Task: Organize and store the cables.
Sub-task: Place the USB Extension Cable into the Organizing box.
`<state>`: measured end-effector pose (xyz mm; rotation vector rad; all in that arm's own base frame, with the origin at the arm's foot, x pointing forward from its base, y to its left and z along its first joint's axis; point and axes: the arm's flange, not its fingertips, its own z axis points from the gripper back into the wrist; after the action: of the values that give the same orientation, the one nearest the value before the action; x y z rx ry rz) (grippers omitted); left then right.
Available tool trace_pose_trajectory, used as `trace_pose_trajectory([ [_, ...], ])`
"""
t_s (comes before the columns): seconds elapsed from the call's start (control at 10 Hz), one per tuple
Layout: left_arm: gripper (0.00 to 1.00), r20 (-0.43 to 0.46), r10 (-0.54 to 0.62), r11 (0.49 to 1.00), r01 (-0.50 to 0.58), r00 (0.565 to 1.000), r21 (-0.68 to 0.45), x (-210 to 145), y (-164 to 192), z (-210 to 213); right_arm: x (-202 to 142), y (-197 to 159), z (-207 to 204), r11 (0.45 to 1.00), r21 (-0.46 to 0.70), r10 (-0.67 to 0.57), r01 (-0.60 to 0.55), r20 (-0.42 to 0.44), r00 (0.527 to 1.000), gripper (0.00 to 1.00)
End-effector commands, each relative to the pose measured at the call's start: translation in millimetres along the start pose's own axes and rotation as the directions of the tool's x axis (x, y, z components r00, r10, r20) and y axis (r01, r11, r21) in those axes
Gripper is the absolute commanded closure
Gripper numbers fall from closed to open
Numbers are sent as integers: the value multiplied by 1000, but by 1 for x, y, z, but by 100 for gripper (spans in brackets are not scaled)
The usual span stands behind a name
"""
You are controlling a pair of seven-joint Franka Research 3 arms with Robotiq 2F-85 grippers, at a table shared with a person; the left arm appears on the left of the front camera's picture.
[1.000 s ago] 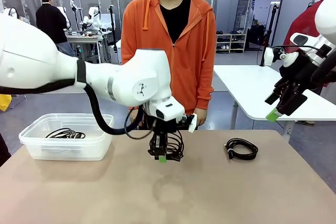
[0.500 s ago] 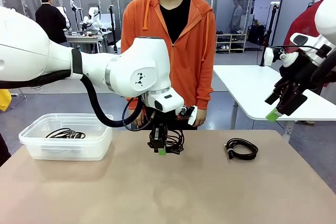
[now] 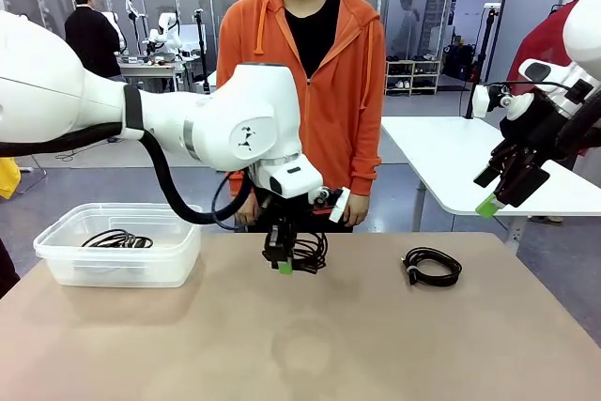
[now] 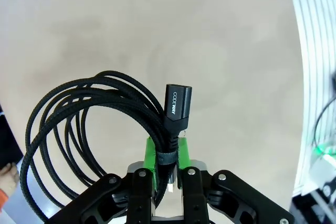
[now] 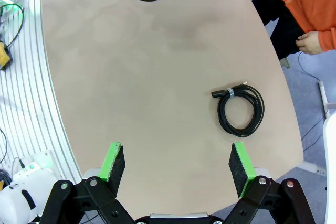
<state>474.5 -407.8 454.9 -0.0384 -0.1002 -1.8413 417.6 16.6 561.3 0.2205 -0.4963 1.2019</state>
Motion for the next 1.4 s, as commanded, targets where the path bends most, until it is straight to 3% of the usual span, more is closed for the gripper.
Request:
trace_pose_trajectory([
  [0.0, 81, 13, -122, 992, 122, 992, 13, -46, -18, 34, 0, 0, 0, 1000, -1, -4, 4, -1, 1000, 0],
  [0.6, 81, -38, -207, 964, 211, 978, 162, -209, -14, 79, 0, 0, 0, 1000, -1, -4, 4, -1, 1000, 0],
  [0.9, 81, -25, -119, 980, 122, 993, 160, -267, 6, 76, 0, 0, 0, 1000, -1, -4, 4, -1, 1000, 0],
  [1.3, 81, 0, 83, 987, -83, 997, 141, -324, 47, 49, 0, 0, 0, 1000, -1, -4, 4, -1, 1000, 0],
])
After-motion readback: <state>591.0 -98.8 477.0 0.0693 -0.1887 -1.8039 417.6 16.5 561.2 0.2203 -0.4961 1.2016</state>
